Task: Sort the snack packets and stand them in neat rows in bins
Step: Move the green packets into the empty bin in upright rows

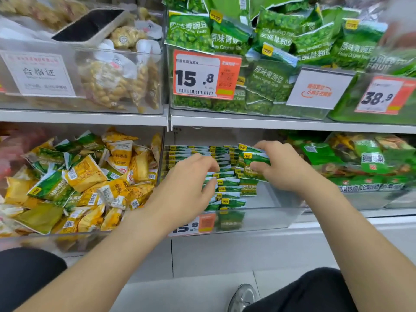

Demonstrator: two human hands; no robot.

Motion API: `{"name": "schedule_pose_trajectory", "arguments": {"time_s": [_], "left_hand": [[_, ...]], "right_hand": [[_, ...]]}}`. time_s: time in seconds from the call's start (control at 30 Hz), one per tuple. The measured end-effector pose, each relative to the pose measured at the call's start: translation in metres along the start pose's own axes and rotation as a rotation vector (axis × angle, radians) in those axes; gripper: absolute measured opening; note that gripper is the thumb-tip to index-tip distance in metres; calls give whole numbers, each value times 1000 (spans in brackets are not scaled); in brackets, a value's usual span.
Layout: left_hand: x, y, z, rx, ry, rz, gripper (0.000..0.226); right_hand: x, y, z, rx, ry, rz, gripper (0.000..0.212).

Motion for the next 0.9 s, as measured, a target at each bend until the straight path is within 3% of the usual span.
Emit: {"name": "schedule_pose_trajectory", "arguments": {"time_s": [0.1, 0.27, 0.43, 0.5, 0.6, 0.77, 0.9], "left_hand": [[-3, 30, 3, 73, 6, 179, 31], [-12, 69, 13, 288, -32, 383, 75], [-13, 79, 14, 383, -50, 449, 70], [-13, 80, 16, 394, -50, 454, 67], [-14, 80, 16, 418, -42, 460, 66], [-13, 80, 14, 448, -27, 452, 78], [-13, 77, 15, 431, -30, 437, 73]], "right_hand": [[1, 20, -16, -174, 41, 134, 52], [-1, 60, -22, -199, 12, 367, 66], [5, 66, -20, -145, 50, 341, 65], [8, 66, -22, -100, 106, 288, 74], [10, 81, -29, -72, 178, 366, 79], [17, 87, -19, -19, 118, 370, 68], [18, 98, -22, -24, 103, 434, 77]]}}
Point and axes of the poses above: each hand's wrist, its own x-axis towards the middle knuckle, its own y-axis out of the palm, z = x × y, the point moved 6 cm from there along x, towards the middle knuckle, and after that the axes turned 11 degrees about -x, right-handed, at the moved point
